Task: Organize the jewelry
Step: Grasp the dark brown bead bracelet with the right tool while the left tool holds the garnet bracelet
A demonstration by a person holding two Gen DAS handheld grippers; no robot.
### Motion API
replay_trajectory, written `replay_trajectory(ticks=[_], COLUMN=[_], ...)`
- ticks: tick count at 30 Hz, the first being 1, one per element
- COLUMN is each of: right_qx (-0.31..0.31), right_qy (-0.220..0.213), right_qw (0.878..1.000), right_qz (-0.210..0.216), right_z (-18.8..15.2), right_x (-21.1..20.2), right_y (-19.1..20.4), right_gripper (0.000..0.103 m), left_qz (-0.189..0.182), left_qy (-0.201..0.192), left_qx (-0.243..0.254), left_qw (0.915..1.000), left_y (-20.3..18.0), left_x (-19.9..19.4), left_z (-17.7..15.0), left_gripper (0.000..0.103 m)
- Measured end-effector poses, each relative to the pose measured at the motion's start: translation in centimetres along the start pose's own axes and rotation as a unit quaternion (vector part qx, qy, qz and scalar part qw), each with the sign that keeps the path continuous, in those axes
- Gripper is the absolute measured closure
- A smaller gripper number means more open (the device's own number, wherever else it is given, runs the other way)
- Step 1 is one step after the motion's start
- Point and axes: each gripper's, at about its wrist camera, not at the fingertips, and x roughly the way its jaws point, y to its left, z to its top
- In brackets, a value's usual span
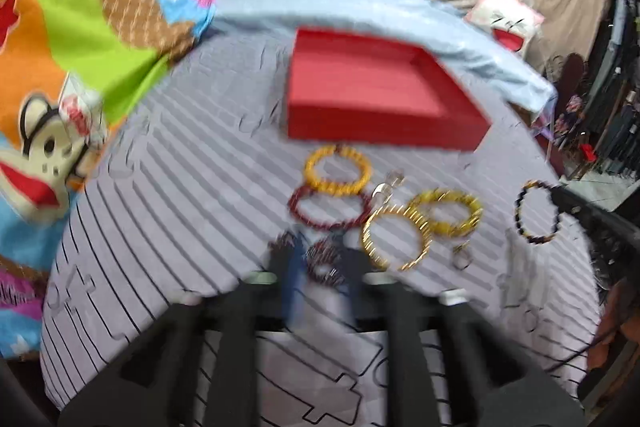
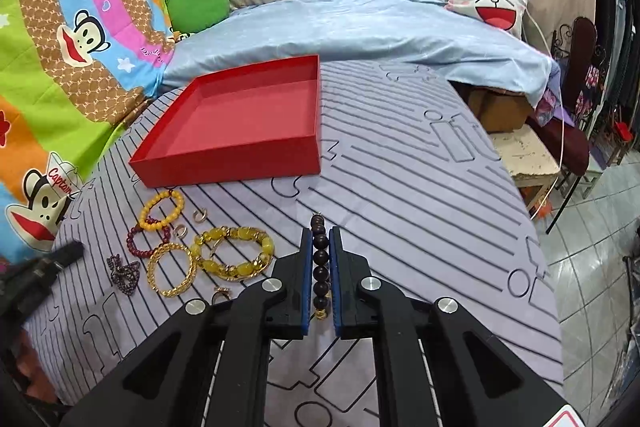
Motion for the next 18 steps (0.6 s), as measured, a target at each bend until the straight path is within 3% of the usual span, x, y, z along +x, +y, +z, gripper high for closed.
replay_trajectory(ticks=[1, 9, 11, 12, 14, 16, 18], right_qx=[0.0, 0.008, 0.008, 0.007, 0.006, 0.005, 0.004], right_qy=[0.002, 0.016, 0.017, 0.018, 0.021, 0.023, 0.024], right_qw=[1.0, 1.0, 1.0, 1.0, 1.0, 1.0, 1.0], right_qz=[0.001, 0.012, 0.013, 0.013, 0.015, 0.016, 0.018], right_z=[-0.2, -1.1, -1.2, -1.3, -1.4, -1.6, -1.7], right_x=[0.1, 0.6, 0.6, 0.7, 0.8, 0.9, 0.9], right_y=[0.0, 0.2, 0.3, 0.4, 0.5, 0.7, 0.7], right_gripper=[0.095, 0.095, 0.095, 0.095, 0.095, 0.095, 0.095], left_qz=[0.002, 0.035, 0.03, 0.026, 0.017, 0.005, -0.005], left_qy=[0.002, 0.017, 0.011, 0.01, 0.012, 0.012, 0.014], left_qx=[-0.008, -0.011, -0.011, -0.009, -0.003, 0.002, -0.001], left_qw=[1.0, 0.9992, 0.9994, 0.9996, 0.9998, 0.9999, 0.9999], left_y=[0.2, 0.6, 0.6, 0.5, 0.1, 0.0, 0.0], left_x=[0.5, 4.3, 4.5, 4.5, 4.7, 4.8, 4.8], left_z=[-0.4, -1.9, -1.8, -1.6, -1.5, -1.3, -1.3], left_gripper=[0.046, 0.046, 0.054, 0.065, 0.075, 0.091, 0.093])
